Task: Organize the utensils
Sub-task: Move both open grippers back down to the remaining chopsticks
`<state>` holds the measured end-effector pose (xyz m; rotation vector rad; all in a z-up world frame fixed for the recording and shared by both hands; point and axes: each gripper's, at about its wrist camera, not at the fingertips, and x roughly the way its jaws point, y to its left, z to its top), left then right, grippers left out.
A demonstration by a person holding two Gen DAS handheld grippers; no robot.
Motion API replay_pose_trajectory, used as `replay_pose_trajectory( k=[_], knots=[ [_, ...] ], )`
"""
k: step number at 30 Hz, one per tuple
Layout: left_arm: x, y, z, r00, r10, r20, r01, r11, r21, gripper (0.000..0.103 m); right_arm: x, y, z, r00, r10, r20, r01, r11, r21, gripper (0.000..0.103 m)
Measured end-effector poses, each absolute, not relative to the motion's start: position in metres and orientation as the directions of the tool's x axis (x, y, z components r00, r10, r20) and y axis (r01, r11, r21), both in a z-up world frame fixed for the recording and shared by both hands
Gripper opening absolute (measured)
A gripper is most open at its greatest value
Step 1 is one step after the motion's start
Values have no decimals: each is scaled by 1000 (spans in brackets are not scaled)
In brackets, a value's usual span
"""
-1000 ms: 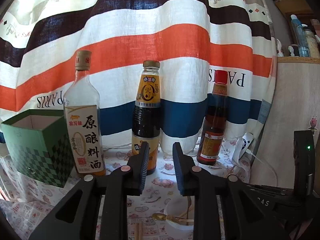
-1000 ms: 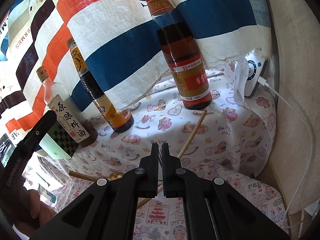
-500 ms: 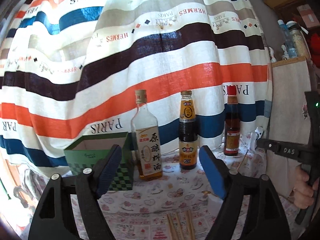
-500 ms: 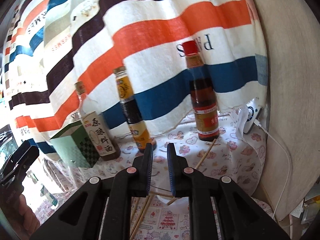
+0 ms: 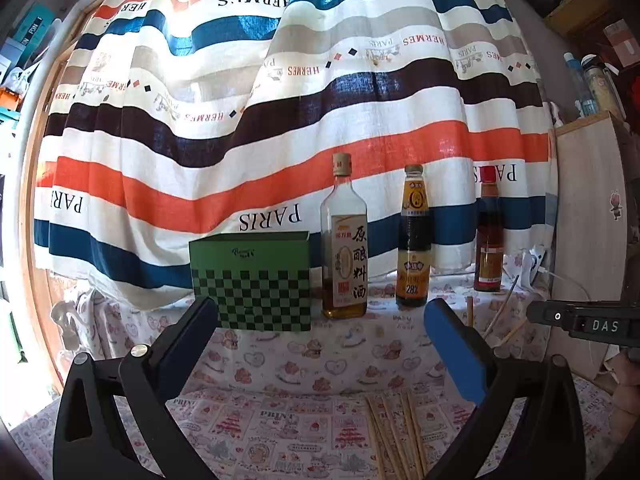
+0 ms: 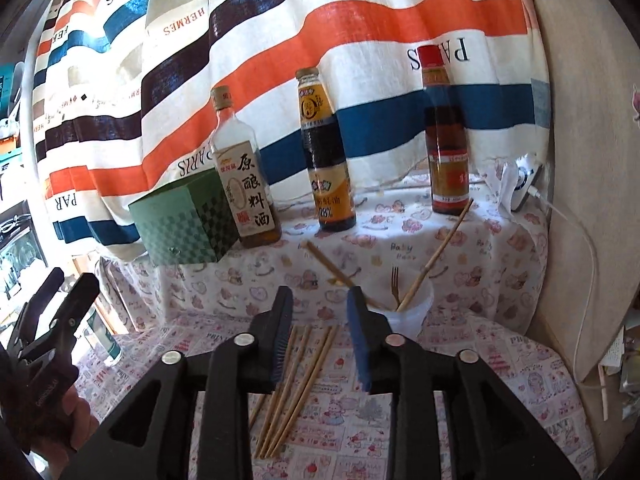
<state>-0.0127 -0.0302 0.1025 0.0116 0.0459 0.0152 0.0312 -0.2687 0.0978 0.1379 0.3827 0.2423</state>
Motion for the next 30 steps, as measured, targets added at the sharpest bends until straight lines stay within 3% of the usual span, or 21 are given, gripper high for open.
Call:
replay_pose_trajectory(
  k=[1,2,5,8,12,16,20,26,30],
  knots=[
    [-11,-30,95,998,14,-62,-13,1000,11,103,29,-270,89,895,279,-349,-218,955,203,62],
    [-8,-29,88,996,17,-86,-16,1000,13,103,28,-271,80,894,295,-337,-226,947,229,74],
    [7,-25,72,980,22,-197,-27,999,-25,103,33,-269,58,899,258,-353,-196,960,201,75],
    [35,-21,57,918,99,-383,-116,993,-21,103,44,-268,44,894,221,-390,-172,972,157,75],
    [58,-9,30,864,55,-501,-111,990,-84,103,59,-272,29,891,158,-425,-106,984,144,79],
    [66,-8,18,845,47,-533,-113,989,-93,103,76,-271,8,827,228,-514,-119,964,236,81],
    [74,-11,9,817,40,-575,-96,993,-68,103,79,-265,1,834,179,-523,-105,980,169,81],
    [97,-7,-17,693,-109,-713,-20,985,-170,102,89,-269,-7,807,181,-563,-96,979,178,81],
    [102,-15,-29,621,-189,-761,39,977,-211,89,96,-266,-16,775,179,-606,-100,982,162,81]
  ],
)
